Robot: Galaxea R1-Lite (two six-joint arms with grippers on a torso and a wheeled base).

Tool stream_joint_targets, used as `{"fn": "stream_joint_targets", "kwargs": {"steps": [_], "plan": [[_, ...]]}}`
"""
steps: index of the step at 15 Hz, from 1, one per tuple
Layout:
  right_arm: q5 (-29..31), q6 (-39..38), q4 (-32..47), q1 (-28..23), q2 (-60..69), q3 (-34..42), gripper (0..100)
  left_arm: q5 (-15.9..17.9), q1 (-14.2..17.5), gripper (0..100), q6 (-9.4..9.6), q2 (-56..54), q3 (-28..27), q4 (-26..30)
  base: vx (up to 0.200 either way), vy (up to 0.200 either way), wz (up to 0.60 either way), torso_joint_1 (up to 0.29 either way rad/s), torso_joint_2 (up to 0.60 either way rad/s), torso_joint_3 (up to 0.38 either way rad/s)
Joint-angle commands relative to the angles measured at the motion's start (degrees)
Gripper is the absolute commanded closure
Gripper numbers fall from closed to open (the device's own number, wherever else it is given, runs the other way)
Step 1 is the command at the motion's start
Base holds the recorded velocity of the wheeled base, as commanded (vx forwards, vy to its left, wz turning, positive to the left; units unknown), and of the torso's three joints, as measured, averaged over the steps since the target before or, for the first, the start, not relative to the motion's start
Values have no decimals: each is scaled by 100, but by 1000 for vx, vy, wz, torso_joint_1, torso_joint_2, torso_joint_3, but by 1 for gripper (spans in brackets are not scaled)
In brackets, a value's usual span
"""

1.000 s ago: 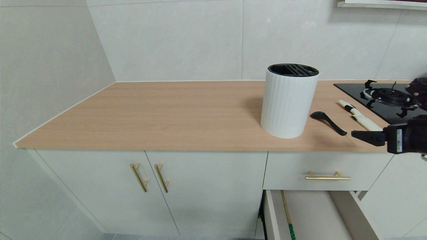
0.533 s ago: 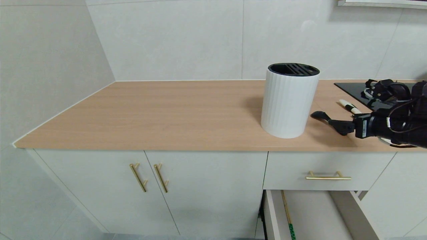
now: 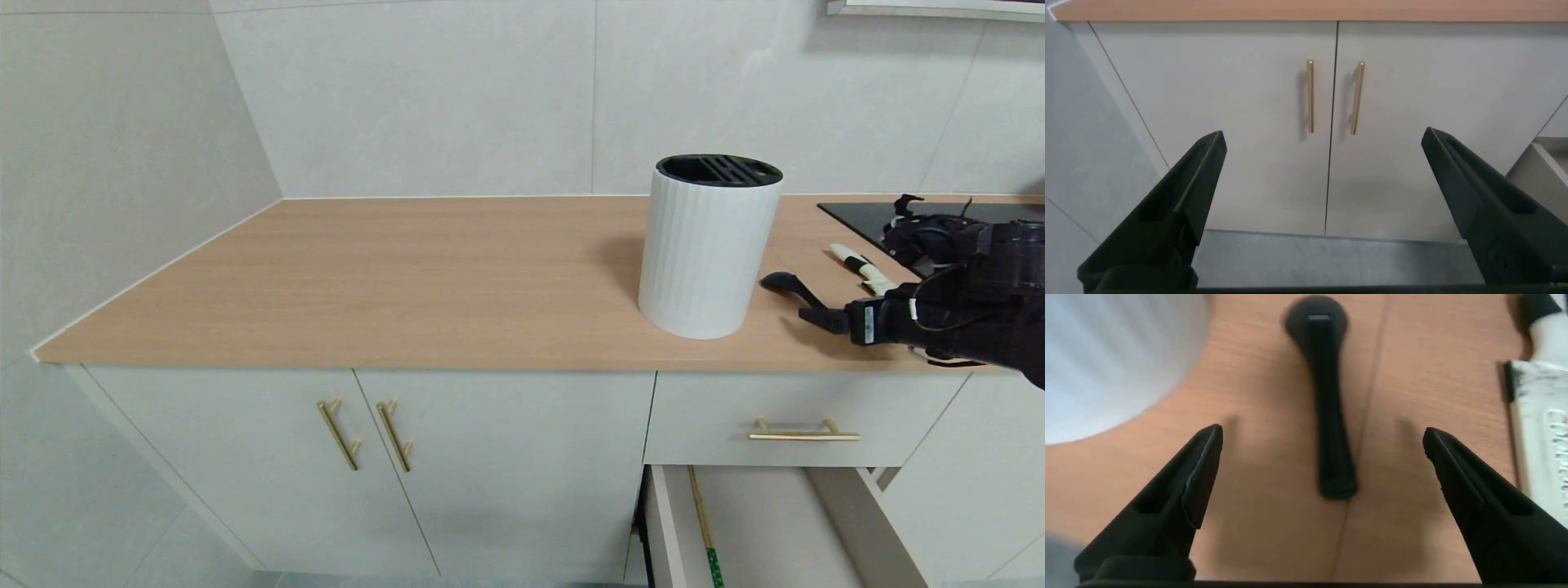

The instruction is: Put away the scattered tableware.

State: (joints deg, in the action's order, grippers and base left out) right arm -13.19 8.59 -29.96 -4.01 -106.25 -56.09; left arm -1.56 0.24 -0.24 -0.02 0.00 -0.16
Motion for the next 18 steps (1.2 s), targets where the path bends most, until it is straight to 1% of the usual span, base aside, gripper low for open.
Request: {"fn": "stream_joint_targets", "kwargs": {"steps": [1,5,11,12,18], "plan": [[18,2,17,-3,-220,-78,0,-2,2,0,-11,2,0,-2,0,0,0,0,0,0],[194,2,26,-3,-299,-148,0,-2,2,0,-2,2,0,-2,0,0,0,0,0,0],[212,-7,43,-3,-387,-209,0,-2,2,0,-2,2,0,-2,0,0,0,0,0,0],[212,-7,52,-3,-387,-218,100,-2,2,0,-2,2,0,-2,0,0,0,0,0,0],[212,-7,52,-3,-458,-218,100,-2,2,0,-2,2,0,-2,0,0,0,0,0,0]]}}
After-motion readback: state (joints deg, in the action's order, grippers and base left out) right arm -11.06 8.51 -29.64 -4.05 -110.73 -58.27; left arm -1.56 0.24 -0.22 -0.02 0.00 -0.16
